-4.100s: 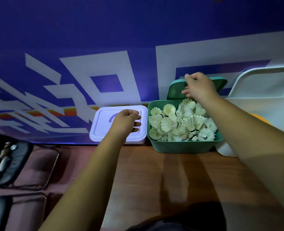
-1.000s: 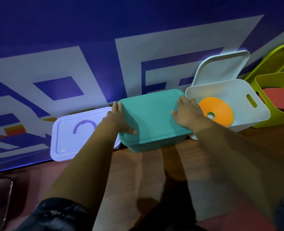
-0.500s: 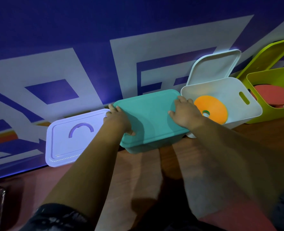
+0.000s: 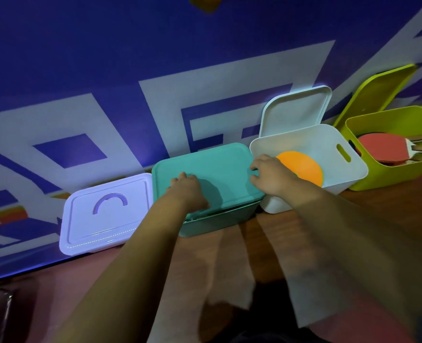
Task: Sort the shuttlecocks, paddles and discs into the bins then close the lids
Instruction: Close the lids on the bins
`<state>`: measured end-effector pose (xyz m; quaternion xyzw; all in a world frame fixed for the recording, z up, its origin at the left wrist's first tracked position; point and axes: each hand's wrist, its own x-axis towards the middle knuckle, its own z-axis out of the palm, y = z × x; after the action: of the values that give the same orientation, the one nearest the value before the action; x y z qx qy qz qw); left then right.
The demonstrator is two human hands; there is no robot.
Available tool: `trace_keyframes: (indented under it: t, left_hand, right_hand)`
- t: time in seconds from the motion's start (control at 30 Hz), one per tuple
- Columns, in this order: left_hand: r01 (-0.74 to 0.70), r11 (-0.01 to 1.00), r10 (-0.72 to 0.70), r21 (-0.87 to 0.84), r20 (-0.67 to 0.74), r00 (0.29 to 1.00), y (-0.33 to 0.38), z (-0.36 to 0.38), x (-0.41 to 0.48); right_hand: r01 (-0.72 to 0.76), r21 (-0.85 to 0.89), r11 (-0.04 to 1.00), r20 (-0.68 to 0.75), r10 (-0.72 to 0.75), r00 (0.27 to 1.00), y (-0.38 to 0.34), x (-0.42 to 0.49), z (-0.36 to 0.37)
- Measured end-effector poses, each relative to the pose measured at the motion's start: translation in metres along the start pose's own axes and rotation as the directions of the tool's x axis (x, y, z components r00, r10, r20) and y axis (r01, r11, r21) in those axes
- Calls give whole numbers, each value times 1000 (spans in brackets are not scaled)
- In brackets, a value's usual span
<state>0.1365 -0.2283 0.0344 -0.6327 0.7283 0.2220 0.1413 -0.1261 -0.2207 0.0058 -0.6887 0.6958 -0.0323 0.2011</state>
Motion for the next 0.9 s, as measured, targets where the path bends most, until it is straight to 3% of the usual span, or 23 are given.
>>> trace_keyframes:
  t: [0.17,0.37,0.5,0.63,0.77,0.9]
  left_hand:
    - [-31,998,33,-51,37,999,42,20,-4]
    - [127,991,-129,-47,-43,991,67,53,-5]
    - [191,981,-187,41,-90,978,83,57,-4]
    - [265,963,-258,36,-135,957,91,58,-4]
    - [346,938,-340,14,-143,929,101,54,-11]
    - [390,920,-379,45,-152,913,123,46,-17]
  right_hand:
    - [146,56,988,45,-149,988,25,-2,-2]
    - [316,-46,947,135,-308,942,49,-7,-4]
    - [336,52,940,219,-339,915,63,2,-14]
    - [243,371,896,67,-287,956,81,17,-49]
    - [199,493,847,-131,-154,979,112,45,-99]
    - [176,557,811,-182,-88,979,135,78,-145]
